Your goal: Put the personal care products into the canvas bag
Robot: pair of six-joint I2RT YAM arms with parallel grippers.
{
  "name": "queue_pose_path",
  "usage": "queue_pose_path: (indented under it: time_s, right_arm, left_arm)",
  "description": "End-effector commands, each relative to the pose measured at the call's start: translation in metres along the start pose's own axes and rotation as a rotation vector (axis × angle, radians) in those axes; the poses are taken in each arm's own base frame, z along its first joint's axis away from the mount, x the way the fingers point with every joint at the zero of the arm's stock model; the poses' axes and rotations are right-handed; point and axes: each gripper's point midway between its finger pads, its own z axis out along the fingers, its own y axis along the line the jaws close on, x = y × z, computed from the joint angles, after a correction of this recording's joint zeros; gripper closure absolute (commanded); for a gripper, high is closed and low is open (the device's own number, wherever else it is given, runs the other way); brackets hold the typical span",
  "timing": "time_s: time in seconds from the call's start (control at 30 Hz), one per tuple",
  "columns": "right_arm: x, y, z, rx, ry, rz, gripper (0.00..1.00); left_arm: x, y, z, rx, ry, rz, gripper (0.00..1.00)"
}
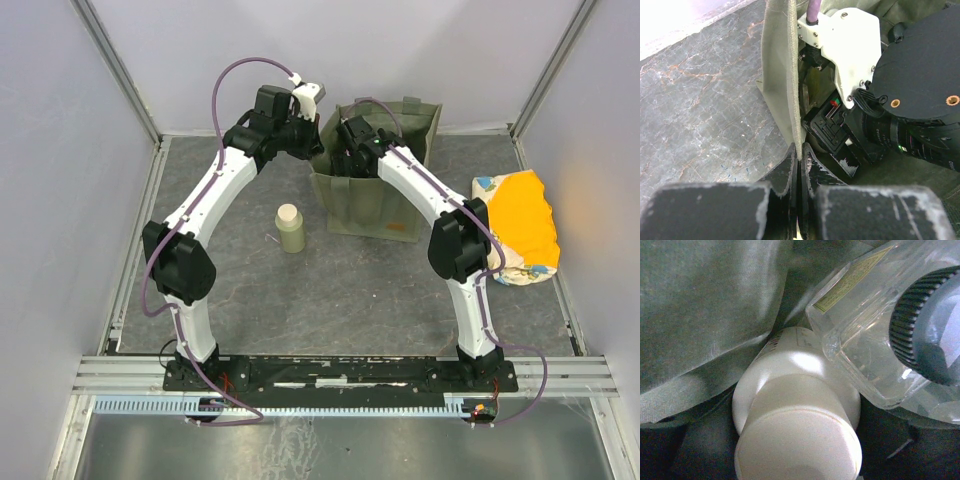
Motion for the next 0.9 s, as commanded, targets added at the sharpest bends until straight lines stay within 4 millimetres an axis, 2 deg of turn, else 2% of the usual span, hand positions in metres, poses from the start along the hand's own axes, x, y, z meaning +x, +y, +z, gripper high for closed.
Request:
queue_pose_path:
  time_s: [0.0,0.1,0.13,0.3,0.43,0.63,0.73,0.77,0.8,0.87]
  right_arm:
    - [-0.032,0.005,-0.022,-0.028,-0.104,0.026,0.53]
    - [-0.043,0.006,-0.039,-0.044,-0.146,0.023,0.29]
    - [-0.047,0.005,-0.046,-0.050,-0.162,0.023,0.24]
    - [-0.066,0.006,-0.082,-0.079,-0.236,0.009,0.09]
    - [-0.079,0.002,-0.112,-0.087,-0.299,0.002,0.02]
    - [-0.088,-0.007,-0.179,-0.103,-0.417,-0.022,0.01]
    - [-0.082,-0.008,-0.214,-0.109,-0.486,-0.072,0.01]
    - [-0.078,-0.004,-0.224,-0.115,-0.510,-0.098,0.00]
    - [-0.074,-0.002,-0.245,-0.129,-0.557,-0.124,0.00]
    - [-0.063,0.012,-0.263,-0.165,-0.614,-0.187,0.00]
  left_arm:
    - [-0.067,-0.007,-0.046,-0.011,-0.190,0.024,0.97]
    - [-0.064,-0.006,-0.044,-0.011,-0.182,0.020,0.97]
    - [-0.063,-0.006,-0.043,-0.010,-0.180,0.020,0.97]
    - [-0.062,-0.005,-0.039,-0.011,-0.178,0.015,0.97]
    - [-0.061,-0.005,-0.035,-0.003,-0.178,0.010,0.97]
    - [-0.057,-0.002,-0.028,-0.006,-0.167,0.020,0.97]
    - [-0.053,-0.001,-0.023,-0.005,-0.157,0.018,0.97]
    - [-0.053,0.000,-0.022,-0.005,-0.156,0.018,0.97]
    - [-0.053,-0.001,-0.022,-0.003,-0.156,0.018,0.97]
    - [-0.054,0.000,-0.021,-0.005,-0.158,0.021,0.97]
